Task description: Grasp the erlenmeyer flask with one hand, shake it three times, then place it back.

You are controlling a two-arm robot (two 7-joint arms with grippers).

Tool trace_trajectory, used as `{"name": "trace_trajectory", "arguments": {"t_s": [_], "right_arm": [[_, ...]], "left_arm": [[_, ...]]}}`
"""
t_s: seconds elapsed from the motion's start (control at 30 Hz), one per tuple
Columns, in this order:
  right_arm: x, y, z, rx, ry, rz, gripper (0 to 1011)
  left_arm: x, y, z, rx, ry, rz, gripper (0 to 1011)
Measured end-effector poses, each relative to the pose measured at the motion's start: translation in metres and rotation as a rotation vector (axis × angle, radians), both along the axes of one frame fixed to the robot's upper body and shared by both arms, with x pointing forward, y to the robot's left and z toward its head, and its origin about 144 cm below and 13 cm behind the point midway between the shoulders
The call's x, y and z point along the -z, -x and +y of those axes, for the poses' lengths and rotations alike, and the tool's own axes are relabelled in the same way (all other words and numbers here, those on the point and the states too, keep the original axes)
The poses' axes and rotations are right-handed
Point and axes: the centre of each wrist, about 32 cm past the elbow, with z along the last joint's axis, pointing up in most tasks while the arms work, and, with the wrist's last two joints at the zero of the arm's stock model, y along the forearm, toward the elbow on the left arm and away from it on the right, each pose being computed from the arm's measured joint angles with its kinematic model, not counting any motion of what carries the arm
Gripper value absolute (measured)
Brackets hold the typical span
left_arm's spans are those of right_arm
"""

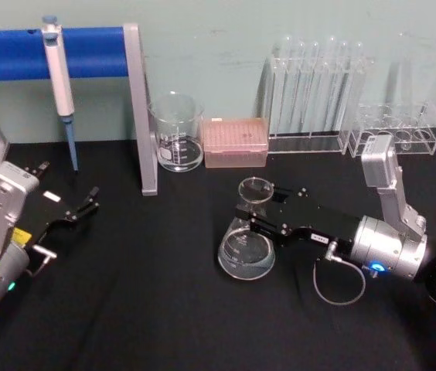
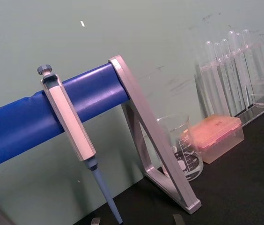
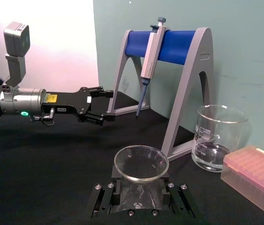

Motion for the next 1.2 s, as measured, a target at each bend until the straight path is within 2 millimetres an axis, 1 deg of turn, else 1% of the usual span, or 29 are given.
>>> {"name": "trace_trajectory", "arguments": {"t_s": [1.2], "right_arm": [[0.0054,-0.0025,0.0030,-0.008,0.019,0.046,457]], "left_arm": [[0.0000,0.0000,0.0000,0.000,0.000,0.000,1001]]}}
